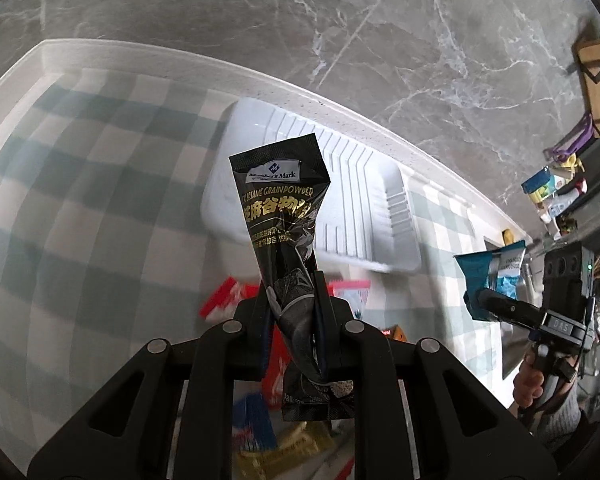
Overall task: Organize snacks
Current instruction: 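Carry the black bag and the blue panda bag over the white tray with both tools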
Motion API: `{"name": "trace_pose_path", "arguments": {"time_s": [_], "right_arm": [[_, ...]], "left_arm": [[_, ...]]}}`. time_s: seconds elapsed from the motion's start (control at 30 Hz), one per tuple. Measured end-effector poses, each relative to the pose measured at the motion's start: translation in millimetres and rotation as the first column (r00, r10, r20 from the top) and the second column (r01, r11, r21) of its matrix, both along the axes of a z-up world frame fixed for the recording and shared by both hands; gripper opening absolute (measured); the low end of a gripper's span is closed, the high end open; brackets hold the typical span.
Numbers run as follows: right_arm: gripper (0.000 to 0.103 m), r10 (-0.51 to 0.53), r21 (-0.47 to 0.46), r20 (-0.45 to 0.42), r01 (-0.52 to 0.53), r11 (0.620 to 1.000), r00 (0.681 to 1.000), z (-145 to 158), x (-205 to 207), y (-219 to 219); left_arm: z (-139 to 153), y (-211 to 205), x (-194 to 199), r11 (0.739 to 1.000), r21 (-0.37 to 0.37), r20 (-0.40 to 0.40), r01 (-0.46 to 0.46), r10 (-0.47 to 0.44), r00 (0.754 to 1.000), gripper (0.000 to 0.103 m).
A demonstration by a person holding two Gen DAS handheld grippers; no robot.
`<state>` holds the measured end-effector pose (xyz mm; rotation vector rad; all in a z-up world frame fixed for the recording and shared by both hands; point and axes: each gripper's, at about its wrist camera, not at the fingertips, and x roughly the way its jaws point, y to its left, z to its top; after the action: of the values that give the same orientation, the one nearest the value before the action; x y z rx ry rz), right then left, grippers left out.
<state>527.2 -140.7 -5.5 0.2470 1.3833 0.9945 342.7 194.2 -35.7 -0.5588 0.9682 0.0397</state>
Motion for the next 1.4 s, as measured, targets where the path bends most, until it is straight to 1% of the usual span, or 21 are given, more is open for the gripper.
{"name": "trace_pose_path", "arguments": {"time_s": [0.4,0.57,0.77,0.87,1.13,1.3,1.4], "right_arm": [[0.04,0.021,-0.045,0.03,-0.02,0.999,0.999,-24,54,34],[0.04,0.038,-0.065,0.038,-0.035,0.997,0.999,-35,68,50],[0.04,0.059,-0.088,0.042,-0.055,0.995,0.997,-47,77,68],[0.04,0.07,-0.105,0.043,-0.065,0.992,0.997,-53,81,76],[0.04,0.083,-0.153,0.065,-0.073,0.986,0.994,-65,91,89],[0.04,0.091,-0.175,0.08,-0.076,0.982,0.993,-71,95,98],[0.04,0.097,-0.193,0.096,-0.077,0.978,0.991,-73,96,102]], "left_arm": [[-16,20,84,0.996,0.062,-0.028,0.068,-0.066,0.997,0.015],[-27,27,114,0.993,0.082,-0.044,0.09,-0.086,0.995,0.015],[-41,31,141,0.988,0.106,-0.064,0.114,-0.107,0.992,0.015],[-48,31,150,0.983,0.129,-0.081,0.131,-0.122,0.989,0.015],[-61,31,169,0.978,0.147,-0.093,0.145,-0.132,0.987,0.015],[-66,28,175,0.972,0.176,-0.106,0.157,-0.14,0.985,0.015],[-69,26,175,0.971,0.181,-0.114,0.155,-0.136,0.984,0.016]]}}
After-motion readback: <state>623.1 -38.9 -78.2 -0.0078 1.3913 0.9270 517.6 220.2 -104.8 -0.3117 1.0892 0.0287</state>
